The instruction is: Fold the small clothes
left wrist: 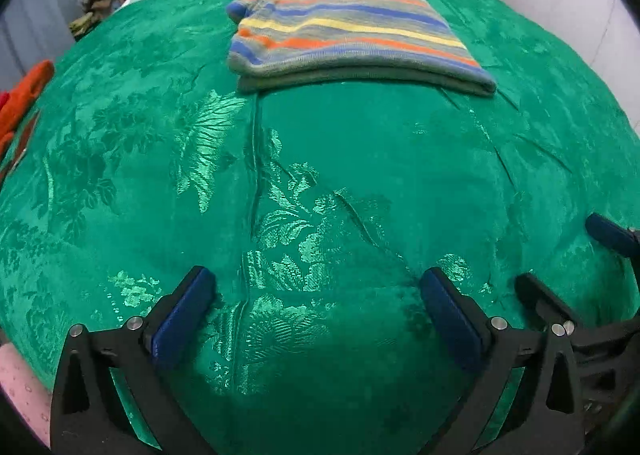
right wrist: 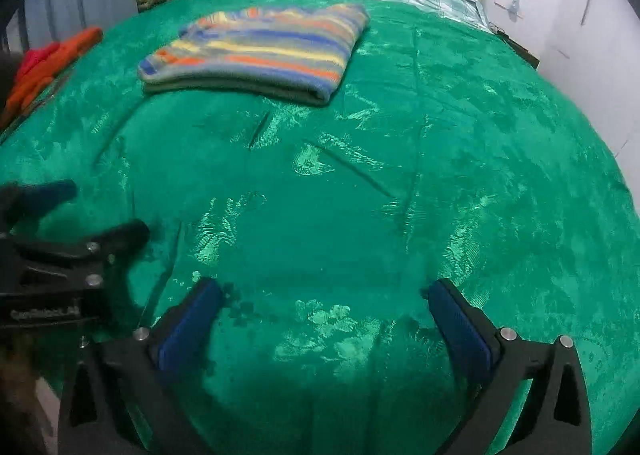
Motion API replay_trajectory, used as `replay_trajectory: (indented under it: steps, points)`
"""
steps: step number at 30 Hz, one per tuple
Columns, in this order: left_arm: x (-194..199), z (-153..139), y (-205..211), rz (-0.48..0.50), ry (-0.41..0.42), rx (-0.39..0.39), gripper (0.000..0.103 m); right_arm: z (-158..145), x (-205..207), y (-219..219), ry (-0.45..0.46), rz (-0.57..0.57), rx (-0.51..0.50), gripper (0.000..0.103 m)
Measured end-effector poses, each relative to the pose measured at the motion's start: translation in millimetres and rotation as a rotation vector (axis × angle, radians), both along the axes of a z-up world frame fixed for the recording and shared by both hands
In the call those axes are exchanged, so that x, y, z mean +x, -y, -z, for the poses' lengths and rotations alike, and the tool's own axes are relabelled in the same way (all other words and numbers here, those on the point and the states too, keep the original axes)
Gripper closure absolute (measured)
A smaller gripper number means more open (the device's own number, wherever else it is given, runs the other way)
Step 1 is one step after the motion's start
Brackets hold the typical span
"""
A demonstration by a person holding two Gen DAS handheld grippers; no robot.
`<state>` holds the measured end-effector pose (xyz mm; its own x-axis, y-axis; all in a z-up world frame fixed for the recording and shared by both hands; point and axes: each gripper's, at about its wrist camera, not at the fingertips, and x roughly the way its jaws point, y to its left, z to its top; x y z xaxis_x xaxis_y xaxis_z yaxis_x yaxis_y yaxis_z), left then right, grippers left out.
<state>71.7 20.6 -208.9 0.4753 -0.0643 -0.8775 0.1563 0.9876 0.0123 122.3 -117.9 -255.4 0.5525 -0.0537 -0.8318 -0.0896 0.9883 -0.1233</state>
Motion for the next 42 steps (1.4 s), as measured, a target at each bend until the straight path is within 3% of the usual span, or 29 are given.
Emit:
replay_trajectory:
  steps: [42]
  points:
    - [-11, 4, 4, 0.01, 0.023, 0.011, 0.001, 6, 7, -7, -0.002, 0.008, -0.001, 0.0]
